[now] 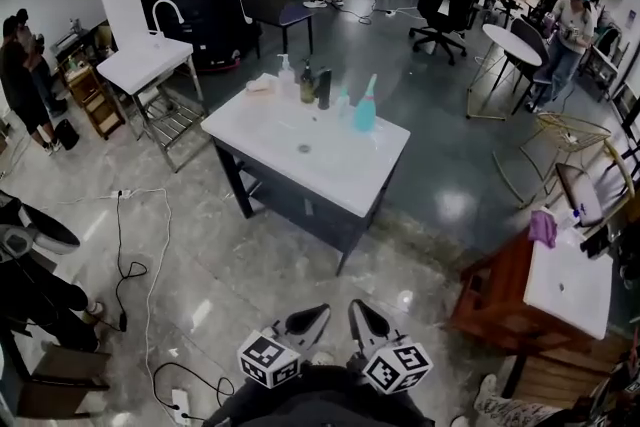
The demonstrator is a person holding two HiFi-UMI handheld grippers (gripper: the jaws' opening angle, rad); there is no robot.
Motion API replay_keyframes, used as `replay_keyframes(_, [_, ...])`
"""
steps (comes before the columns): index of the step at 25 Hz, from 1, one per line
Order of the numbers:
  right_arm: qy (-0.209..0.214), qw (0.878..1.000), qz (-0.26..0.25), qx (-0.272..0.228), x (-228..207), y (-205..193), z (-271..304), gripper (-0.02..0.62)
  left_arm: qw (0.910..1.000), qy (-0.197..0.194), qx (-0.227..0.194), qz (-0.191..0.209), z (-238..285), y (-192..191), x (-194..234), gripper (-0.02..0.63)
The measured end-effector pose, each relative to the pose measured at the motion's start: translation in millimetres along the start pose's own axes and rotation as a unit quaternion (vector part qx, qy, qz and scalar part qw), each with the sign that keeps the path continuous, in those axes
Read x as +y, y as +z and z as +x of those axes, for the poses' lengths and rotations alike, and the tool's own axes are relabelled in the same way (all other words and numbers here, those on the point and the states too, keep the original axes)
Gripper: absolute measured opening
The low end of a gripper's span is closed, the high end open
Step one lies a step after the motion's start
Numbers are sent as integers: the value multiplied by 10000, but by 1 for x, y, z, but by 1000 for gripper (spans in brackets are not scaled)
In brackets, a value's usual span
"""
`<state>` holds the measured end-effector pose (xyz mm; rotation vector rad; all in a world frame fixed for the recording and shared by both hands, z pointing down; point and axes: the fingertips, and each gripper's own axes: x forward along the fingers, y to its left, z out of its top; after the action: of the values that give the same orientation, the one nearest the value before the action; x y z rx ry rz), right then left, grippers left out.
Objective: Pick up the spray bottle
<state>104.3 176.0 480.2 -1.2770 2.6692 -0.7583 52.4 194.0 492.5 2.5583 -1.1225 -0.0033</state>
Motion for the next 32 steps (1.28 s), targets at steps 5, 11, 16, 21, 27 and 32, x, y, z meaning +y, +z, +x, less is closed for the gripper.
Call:
replay_keyframes(5, [104, 9999, 4, 4, 1, -3, 2, 12, 9998, 148, -83, -138, 0, -2, 2, 6])
replay_keyframes(11, [42, 9999, 127, 57, -1, -9, -6, 12, 9995, 132, -22, -273, -1, -8, -5, 6])
replay_keyframes(16, [-22, 9998, 202, 56, -1, -12, -8, 12, 9996, 55, 15, -266, -3, -10, -9, 6])
replay_keyframes(21, [19, 9995, 278, 152, 4, -18, -7, 12, 9995, 107, 49, -304, -10, -12, -9, 6])
replay_keyframes(27, [124, 9994, 311, 100, 8, -13, 2, 12, 9993, 201, -43, -298, -11, -7, 4, 6])
replay_keyframes(32, [56, 9996, 266, 92, -2, -10, 7, 12, 9994, 171, -66, -280, 1, -2, 11, 6])
